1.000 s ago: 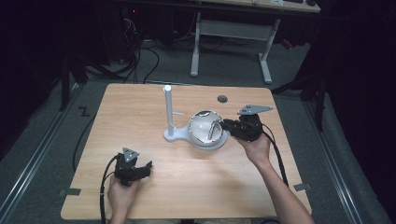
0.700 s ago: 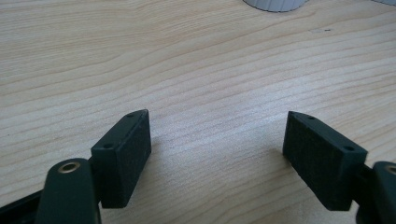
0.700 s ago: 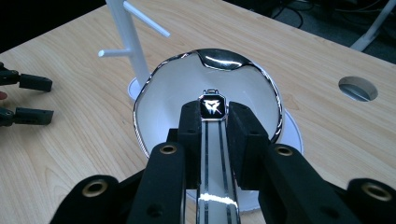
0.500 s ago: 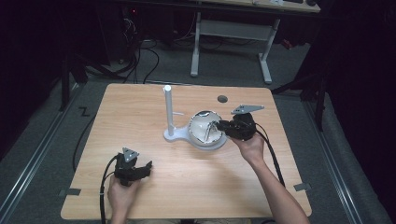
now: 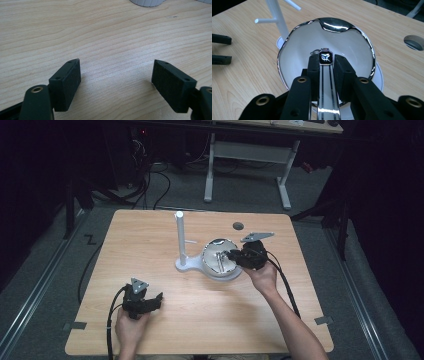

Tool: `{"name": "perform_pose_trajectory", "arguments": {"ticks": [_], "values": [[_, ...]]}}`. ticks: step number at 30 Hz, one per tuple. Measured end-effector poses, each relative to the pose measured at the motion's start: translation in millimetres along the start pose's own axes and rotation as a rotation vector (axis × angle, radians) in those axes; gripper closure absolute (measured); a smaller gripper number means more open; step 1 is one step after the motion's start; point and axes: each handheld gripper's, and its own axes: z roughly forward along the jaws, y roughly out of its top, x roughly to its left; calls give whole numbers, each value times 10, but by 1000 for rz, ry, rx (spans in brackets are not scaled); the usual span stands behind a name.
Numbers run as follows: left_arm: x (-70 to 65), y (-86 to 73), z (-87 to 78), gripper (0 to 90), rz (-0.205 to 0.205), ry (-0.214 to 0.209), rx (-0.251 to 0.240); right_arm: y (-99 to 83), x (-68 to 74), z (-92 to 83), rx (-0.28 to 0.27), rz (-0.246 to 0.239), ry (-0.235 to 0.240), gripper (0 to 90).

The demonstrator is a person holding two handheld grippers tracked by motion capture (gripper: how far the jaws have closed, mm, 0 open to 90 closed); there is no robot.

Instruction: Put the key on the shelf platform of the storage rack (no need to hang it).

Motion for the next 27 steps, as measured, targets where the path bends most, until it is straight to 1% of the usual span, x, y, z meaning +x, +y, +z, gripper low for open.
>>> {"name": "perform_pose_trajectory", "arguments": {"ticks": [6,9,10,19,21,23,24,27], "values": [[1,2,0,237,1,-1,1,8,17,89,13,-9,2,765],[1,1,0,237,1,-1,0,12,22,119,23,-2,0,765],[1,1,0,237,1,0,0,14,16,131,24,-8,0,765],[2,2,-1,237,2,-2,1,-9,-20,253,42,25,5,764],[-2,3,-2,237,-5,3,1,-17,-21,282,49,27,1,764],[-2,3,-2,237,-6,3,1,-22,-24,306,52,30,3,764],[2,3,0,237,1,-1,1,-24,-22,318,53,34,0,764],[-2,3,-2,237,-6,3,1,-31,-26,348,56,34,1,764]]}}
